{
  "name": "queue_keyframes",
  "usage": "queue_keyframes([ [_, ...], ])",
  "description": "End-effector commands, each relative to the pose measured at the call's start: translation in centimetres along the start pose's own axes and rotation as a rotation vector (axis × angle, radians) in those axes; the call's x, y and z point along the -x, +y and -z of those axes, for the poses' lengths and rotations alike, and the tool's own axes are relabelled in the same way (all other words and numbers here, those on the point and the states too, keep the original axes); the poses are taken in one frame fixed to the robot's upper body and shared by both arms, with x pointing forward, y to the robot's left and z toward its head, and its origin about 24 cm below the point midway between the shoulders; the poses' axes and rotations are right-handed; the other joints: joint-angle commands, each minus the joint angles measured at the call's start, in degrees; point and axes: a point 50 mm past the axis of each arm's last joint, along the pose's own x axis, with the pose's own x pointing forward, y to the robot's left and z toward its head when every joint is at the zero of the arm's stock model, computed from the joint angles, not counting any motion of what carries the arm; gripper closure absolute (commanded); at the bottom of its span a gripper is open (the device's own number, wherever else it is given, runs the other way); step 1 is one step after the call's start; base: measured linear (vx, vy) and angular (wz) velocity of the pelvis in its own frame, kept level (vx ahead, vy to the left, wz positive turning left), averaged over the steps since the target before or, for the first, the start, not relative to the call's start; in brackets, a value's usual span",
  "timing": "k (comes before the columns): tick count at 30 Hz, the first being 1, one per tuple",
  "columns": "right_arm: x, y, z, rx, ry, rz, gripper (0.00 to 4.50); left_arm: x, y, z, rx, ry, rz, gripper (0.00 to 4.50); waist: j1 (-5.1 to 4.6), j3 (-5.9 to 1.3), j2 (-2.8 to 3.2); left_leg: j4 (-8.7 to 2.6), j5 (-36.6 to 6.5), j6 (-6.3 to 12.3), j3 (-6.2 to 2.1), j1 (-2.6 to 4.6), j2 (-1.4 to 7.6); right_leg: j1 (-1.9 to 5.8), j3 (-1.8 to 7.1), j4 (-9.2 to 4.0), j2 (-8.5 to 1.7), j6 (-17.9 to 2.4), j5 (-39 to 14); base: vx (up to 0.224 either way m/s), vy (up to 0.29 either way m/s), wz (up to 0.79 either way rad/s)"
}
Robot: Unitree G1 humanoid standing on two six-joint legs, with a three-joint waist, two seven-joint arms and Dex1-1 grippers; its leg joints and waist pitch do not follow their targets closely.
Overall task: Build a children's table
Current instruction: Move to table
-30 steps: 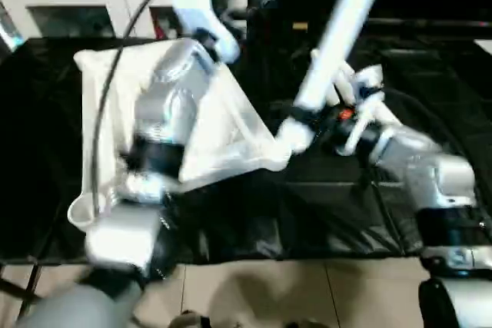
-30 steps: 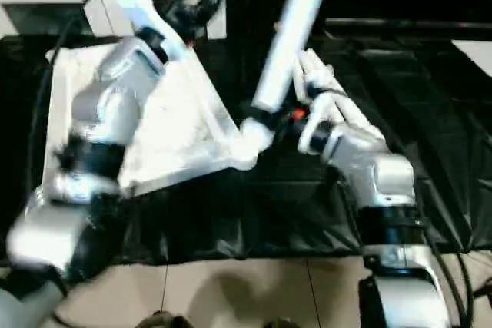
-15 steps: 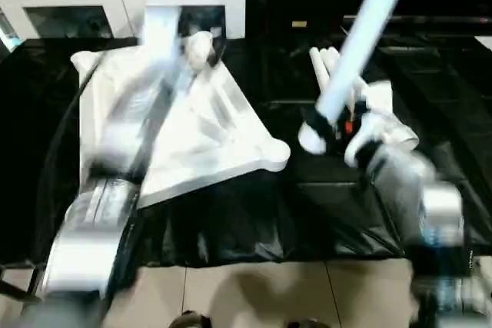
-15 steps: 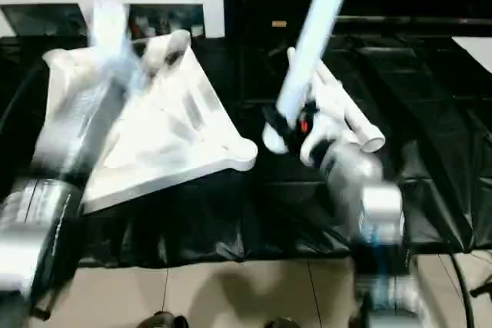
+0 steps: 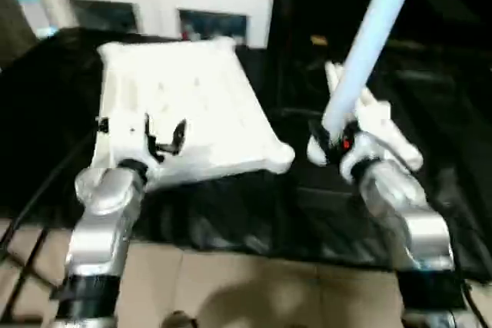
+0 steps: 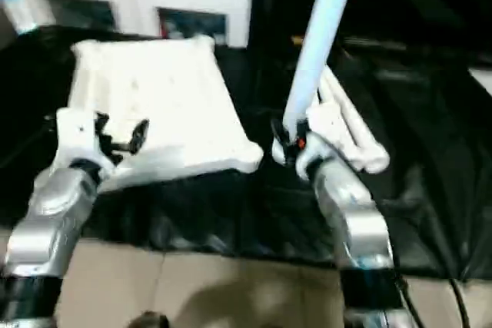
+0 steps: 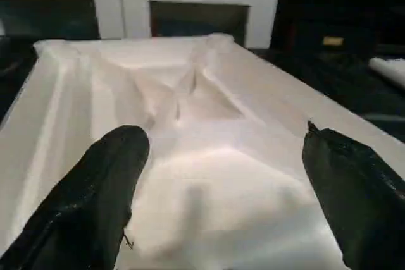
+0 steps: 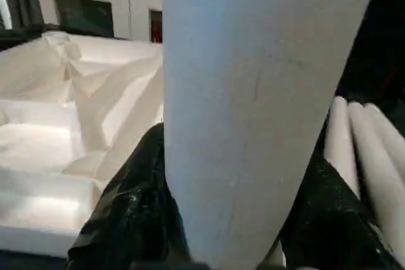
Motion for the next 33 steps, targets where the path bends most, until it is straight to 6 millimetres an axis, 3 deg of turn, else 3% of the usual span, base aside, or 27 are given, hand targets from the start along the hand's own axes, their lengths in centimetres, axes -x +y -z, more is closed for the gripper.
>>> queue_keyframes([
  [1, 0.1, -0.2, 0.2, 0.018, 0.001, 0.041, 2.61, -0.2, -0.1, -0.8, -0.025, -0.024, 0.019, 0.10, 0.94, -3.61, -1.57, 0.25, -5.52, -0.62, -0.16, -1.77, -2.51, 2.37, 8.13, -12.44, -7.82, 15.05, -51.88, -0.041, -0.268, -0.02],
  [2, 0.2, 0.0, 0.1, -0.017, -0.046, 0.052, 2.61, 0.1, -0.2, -1.2, -0.027, -0.033, 0.045, 0.10, 1.78, -4.29, -0.71, -3.60, -6.45, -0.07, -0.93, 0.36, -1.69, 2.54, 8.71, -11.34, -7.26, 15.88, -37.64, 0.021, -0.207, 0.04],
  [3, 0.3, 0.1, 0.4, -0.020, -0.047, 0.075, 2.61, 0.3, -0.2, -1.6, -0.012, -0.045, 0.069, 0.10, 1.45, -5.13, 1.12, -6.92, -4.27, 0.72, -1.53, 2.68, -0.16, 2.91, 6.75, -9.97, -6.00, 8.57, -16.10, -0.048, -0.160, 0.27],
  [4, 0.3, 0.1, 0.5, -0.006, -0.045, 0.088, 2.61, 0.4, -0.1, -1.8, -0.010, -0.049, 0.076, 0.10, 0.65, -4.83, -0.19, -7.15, -4.32, 1.30, -1.48, 2.63, -0.48, 2.47, 5.62, -9.25, -3.37, 7.59, -8.86, -0.048, -0.160, 0.27],
  [7, 0.2, 0.6, 1.5, -0.040, 0.025, 0.071, 2.61, 0.1, 0.1, -1.7, -0.035, -0.055, 0.050, 0.10, -0.48, -2.53, 1.52, -8.63, -19.82, -0.40, -0.26, 6.51, -0.70, 1.83, 2.54, -13.91, -3.01, 5.17, -32.70, -0.047, -0.092, 0.11],
  [9, 0.3, 0.9, 1.7, -0.077, 0.021, 0.034, 2.61, -0.1, 0.2, -1.5, -0.040, -0.045, 0.041, 0.10, -1.82, -1.24, 2.62, -7.41, -31.92, -0.45, -0.28, 12.35, -0.26, 0.01, -2.97, -18.62, -2.03, 5.90, -45.50, -0.062, 0.005, -0.02],
  [10, 0.2, 1.2, 2.0, -0.092, 0.035, -0.002, 2.61, -0.2, 0.1, -1.5, -0.047, -0.032, 0.045, 0.10, -2.30, -0.97, 4.87, -10.53, -42.70, -0.32, -2.37, 13.03, 3.08, 2.36, -6.89, -16.54, -0.82, 5.14, -36.31, -0.051, 0.028, -0.07],
  [11, 0.2, 1.4, 2.1, -0.100, 0.041, -0.017, 2.61, -0.3, 0.0, -1.5, -0.055, -0.018, 0.065, 0.10, 0.57, -1.20, 6.88, -17.05, -54.01, -3.90, -1.56, 4.05, 4.19, 9.01, -6.59, -1.31, -0.72, -0.28, -13.63, -0.025, 0.078, -0.20],
  [12, 0.3, 1.6, 2.2, -0.127, 0.039, -0.028, 2.61, -0.4, -0.2, -1.5, -0.064, -0.008, 0.089, 0.10, 0.21, -1.84, 5.72, -18.67, -54.10, -0.87, -1.29, 7.33, 6.04, 8.21, -2.37, 1.90, -1.35, -0.47, -12.55, 0.000, 0.000, 0.00],
  [13, 0.4, 1.6, 2.1, -0.137, 0.025, -0.031, 2.61, -0.5, -0.3, -1.6, -0.066, -0.003, 0.100, 0.10, -0.05, -2.12, 4.96, -16.98, -51.51, -0.78, -1.87, 9.03, 5.90, 7.96, 0.53, -0.14, -3.14, -0.04, -17.76, 0.000, 0.000, 0.00],
  [14, 0.4, 1.6, 2.0, -0.135, 0.022, -0.031, 2.61, -0.5, -0.3, -1.6, -0.067, -0.004, 0.103, 0.10, 0.01, -1.92, 2.18, -8.96, -35.35, -1.66, 0.66, 8.44, -0.90, 7.58, 5.08, -12.41, -7.74, -1.93, -36.52, 0.108, -0.077, -0.13],
  [15, 0.4, 1.7, 1.8, -0.108, 0.005, -0.028, 2.61, -0.6, -0.4, -1.6, -0.068, -0.001, 0.123, 0.10, 2.16, -2.60, 1.86, -2.00, -10.53, 2.76, -0.93, 1.84, -1.84, 12.26, 7.51, -14.80, -11.42, -0.97, -41.93, 0.141, -0.057, -0.04],
  [16, 0.4, 1.7, 1.7, -0.088, 0.002, -0.023, 2.61, -0.6, -0.4, -1.5, -0.071, 0.003, 0.125, 0.10, 3.27, -3.86, 2.46, -1.35, -6.58, 4.02, -1.40, 1.19, -1.97, 12.96, 9.06, -14.43, -11.21, -1.68, -36.10, 0.141, -0.057, -0.04],
  [17, 0.3, 1.7, 1.7, -0.067, 0.000, -0.012, 2.61, -0.6, -0.3, -1.5, -0.070, 0.006, 0.125, 0.10, 2.96, -3.76, 2.09, -1.42, -1.50, 6.15, -2.00, -1.55, -3.20, 14.30, 7.77, -13.18, -7.69, -3.22, -20.58, 0.151, -0.052, 0.15],
  [19, 0.3, 1.7, 1.7, -0.064, 0.000, -0.015, 2.61, -0.6, -0.2, -1.2, -0.059, 0.014, 0.123, 0.10, 1.43, -5.63, 6.26, -7.52, 8.69, 7.53, -2.39, 2.53, -1.20, 12.33, 1.75, -10.36, -1.85, -1.96, 2.19, 0.137, -0.026, 0.25],
  [20, 0.4, 1.7, 1.7, -0.063, -0.002, -0.025, 2.61, -0.5, -0.2, -1.1, -0.058, 0.015, 0.126, 0.10, 0.24, -5.66, 6.73, -8.76, 9.70, 12.12, -4.71, 4.36, 0.70, 11.11, 0.24, -7.91, -0.07, 0.70, 5.25, 0.186, 0.035, 0.12],
  [21, 0.5, 1.7, 1.7, -0.048, -0.005, -0.041, 2.61, -0.5, -0.3, -1.0, -0.053, 0.017, 0.134, 0.10, -2.85, -7.11, 7.89, -8.82, 16.23, 26.03, -12.50, 16.01, 8.48, -0.23, -0.63, -0.32, -1.27, 3.51, -5.60, 0.231, 0.008, -0.03],
  [22, 0.6, 1.7, 1.7, -0.038, 0.000, -0.054, 2.61, -0.4, -0.3, -1.0, -0.053, 0.020, 0.138, 0.10, -3.57, -7.92, 7.06, -8.02, 23.35, 30.84, -14.24, 17.18, 9.85, -1.83, -0.10, 1.20, -2.20, 4.58, -7.98, 0.231, 0.008, -0.03],
  [23, 0.6, 1.7, 1.7, -0.032, 0.005, -0.062, 2.61, -0.4, -0.3, -0.9, -0.052, 0.022, 0.141, 0.10, -3.70, -7.43, 6.73, -7.64, 35.74, 34.06, -13.50, 15.46, 8.35, -3.60, 0.83, 2.58, -3.09, 8.31, -5.23, 0.163, -0.037, -0.11],
  [24, 0.7, 1.7, 1.6, -0.017, 0.004, -0.074, 2.61, -0.3, -0.4, -0.8, -0.048, 0.029, 0.148, 0.10, -4.06, -7.02, 5.61, -8.07, 38.06, 31.75, -10.55, 13.03, 4.75, -3.92, 1.28, 2.34, -2.52, 9.99, 0.89, -0.040, 0.022, -0.21],
  [25, 0.7, 1.8, 1.6, -0.009, 0.003, -0.082, 2.61, -0.3, -0.4, -0.8, -0.046, 0.033, 0.153, 0.10, -3.97, -5.94, 4.42, -8.79, 28.35, 28.91, -6.86, 10.06, 1.68, -3.02, 2.19, -1.01, -2.47, 6.96, 7.57, -0.040, 0.022, -0.21],
  [26, 0.7, 1.8, 1.5, -0.012, 0.002, -0.089, 2.61, -0.3, -0.4, -0.7, -0.047, 0.036, 0.156, 0.10, -3.96, -5.44, 3.22, -8.17, 19.33, 25.68, -4.29, 8.50, -1.44, -1.67, 2.66, -4.92, -2.69, 3.61, 13.01, -0.059, 0.003, -0.07],
  [27, 0.7, 1.9, 1.1, -0.006, -0.006, -0.105, 2.61, -0.2, -0.6, -0.8, -0.022, 0.030, 0.196, 0.10, -2.78, -5.03, -0.15, -4.97, 0.44, 17.99, -1.32, 3.35, -7.85, 4.34, 6.40, -10.21, -5.33, 3.72, 9.50, 0.054, -0.065, 0.03],
  [28, 0.7, 1.9, 1.1, -0.005, -0.007, -0.105, 2.61, -0.2, -0.6, -0.8, -0.022, 0.030, 0.198, 0.10, -1.68, -5.52, 0.00, -1.97, -5.44, 14.49, -1.78, 2.05, -7.66, 6.86, 9.65, -11.60, -9.65, 0.20, 4.81, 0.054, -0.065, 0.03],
  [29, 0.7, 2.0, 0.8, -0.045, -0.006, -0.128, 2.61, -0.2, -0.7, -0.8, -0.010, 0.030, 0.237, 0.10, -1.84, -5.46, 0.36, -1.68, -2.23, 6.92, -3.70, 1.15, -5.50, 7.91, 9.17, -10.63, -10.88, -3.54, 4.85, 0.069, -0.092, -0.07],
  [31, 0.7, 2.0, 0.7, -0.093, -0.001, -0.152, 2.61, -0.7, -0.6, -0.6, 0.014, 0.034, 0.312, 0.10, -2.99, -4.69, 2.88, -8.20, 6.71, 0.67, -3.72, 2.49, -2.82, 5.27, 4.62, -9.13, -6.45, -4.34, 13.69, 0.047, -0.099, -0.16],
  [33, 0.6, 2.0, 0.7, -0.103, 0.005, -0.153, 2.61, -0.9, -0.6, -0.4, 0.010, 0.057, 0.360, 0.10, -3.72, -5.23, 3.67, -8.00, 8.39, 0.78, -3.25, 3.53, -2.09, 4.31, 4.14, -8.08, -3.93, -6.22, 19.10, 0.011, -0.028, -0.08],
])
